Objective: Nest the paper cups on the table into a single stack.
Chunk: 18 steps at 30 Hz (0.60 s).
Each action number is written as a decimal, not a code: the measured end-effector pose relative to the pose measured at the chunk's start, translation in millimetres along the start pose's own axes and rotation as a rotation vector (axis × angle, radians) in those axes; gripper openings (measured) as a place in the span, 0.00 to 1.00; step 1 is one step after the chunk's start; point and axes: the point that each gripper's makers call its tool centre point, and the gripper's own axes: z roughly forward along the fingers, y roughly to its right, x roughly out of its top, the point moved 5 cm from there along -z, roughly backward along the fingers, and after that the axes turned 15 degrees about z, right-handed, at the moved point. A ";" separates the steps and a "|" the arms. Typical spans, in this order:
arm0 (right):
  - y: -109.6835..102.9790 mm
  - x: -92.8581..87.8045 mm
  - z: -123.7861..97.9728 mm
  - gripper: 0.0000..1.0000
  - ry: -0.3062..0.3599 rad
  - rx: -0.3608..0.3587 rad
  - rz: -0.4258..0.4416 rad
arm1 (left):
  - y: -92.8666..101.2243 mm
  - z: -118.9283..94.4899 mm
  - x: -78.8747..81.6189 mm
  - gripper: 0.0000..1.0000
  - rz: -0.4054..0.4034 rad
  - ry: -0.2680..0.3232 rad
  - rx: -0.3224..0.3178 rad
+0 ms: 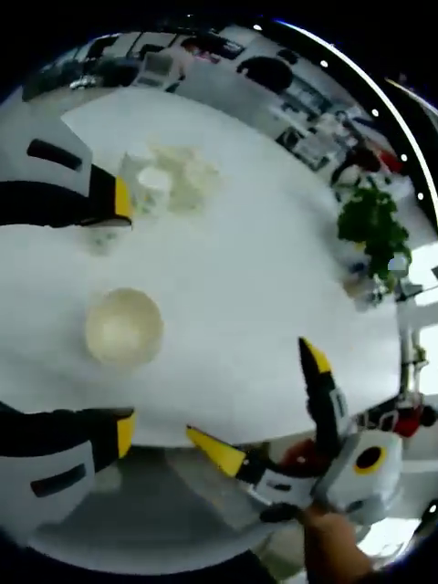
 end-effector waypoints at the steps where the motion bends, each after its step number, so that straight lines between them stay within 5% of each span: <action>1: 0.8 0.8 -0.3 0.92 -0.001 0.000 -0.002 | -2.3 -3.2 -1.5 0.83 -0.015 0.026 0.020; 11: 8.4 20.4 1.1 0.94 0.005 0.011 -0.020 | -13.6 -41.9 -53.4 0.92 -0.283 0.218 0.208; 18: 9.7 30.5 8.1 0.94 0.005 0.023 -0.044 | -6.5 -63.3 -79.4 0.96 -0.321 0.293 0.292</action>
